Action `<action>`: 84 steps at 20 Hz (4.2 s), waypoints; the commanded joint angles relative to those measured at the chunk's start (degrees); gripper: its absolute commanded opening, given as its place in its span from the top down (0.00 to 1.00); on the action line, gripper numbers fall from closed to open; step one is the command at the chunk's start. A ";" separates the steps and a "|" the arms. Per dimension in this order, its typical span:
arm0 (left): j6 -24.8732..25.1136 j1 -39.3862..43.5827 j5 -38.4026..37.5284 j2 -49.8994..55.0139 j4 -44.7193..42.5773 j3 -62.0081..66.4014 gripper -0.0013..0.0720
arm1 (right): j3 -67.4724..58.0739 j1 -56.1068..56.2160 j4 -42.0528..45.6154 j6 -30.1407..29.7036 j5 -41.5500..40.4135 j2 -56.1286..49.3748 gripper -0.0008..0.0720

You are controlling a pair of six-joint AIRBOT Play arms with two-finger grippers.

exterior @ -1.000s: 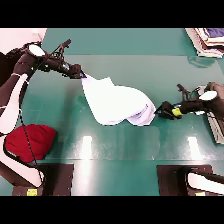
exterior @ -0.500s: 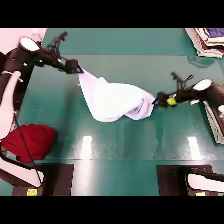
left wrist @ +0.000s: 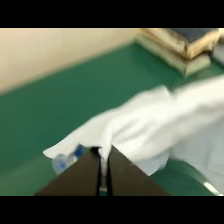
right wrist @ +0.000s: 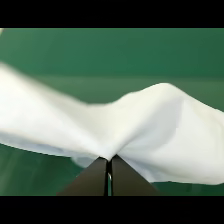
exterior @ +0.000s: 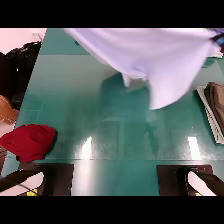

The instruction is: Fold the shirts.

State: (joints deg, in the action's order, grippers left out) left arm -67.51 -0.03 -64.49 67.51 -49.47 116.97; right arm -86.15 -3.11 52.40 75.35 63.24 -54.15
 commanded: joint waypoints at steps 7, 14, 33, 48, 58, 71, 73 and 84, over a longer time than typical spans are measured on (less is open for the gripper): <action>-1.79 -0.07 8.31 -22.18 -0.02 1.42 0.95 | -13.90 -13.38 0.15 -0.46 6.86 13.42 0.97; -7.72 -0.07 0.04 -15.87 -13.73 -4.98 0.95 | -7.87 -10.71 -0.13 1.84 20.09 5.42 0.97; -7.13 -0.07 25.33 27.30 -15.04 -26.77 0.95 | -10.93 11.45 16.13 8.83 -4.74 -44.98 0.97; -15.30 -8.68 -4.94 3.74 -14.71 -54.77 0.26 | 9.75 5.62 16.13 4.07 8.79 -21.40 0.53; -22.49 1.81 0.20 -11.50 -9.86 -89.07 0.26 | 19.12 -1.90 16.11 2.97 8.00 -7.93 0.53; -17.99 1.81 8.44 -11.50 -6.01 -82.29 0.95 | 38.16 -17.38 16.61 1.53 16.20 -2.51 0.51; -17.53 1.81 8.02 -11.50 -6.03 -79.32 0.95 | 45.59 -20.39 16.17 1.53 15.56 -2.67 0.49; -16.46 1.81 6.54 -11.50 -5.99 -77.79 0.95 | 57.55 -20.55 8.57 -0.57 1.14 -3.10 0.59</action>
State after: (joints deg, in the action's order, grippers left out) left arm -84.55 1.76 -57.63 56.05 -55.46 39.00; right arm -29.65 -24.16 62.89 75.33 67.55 -56.95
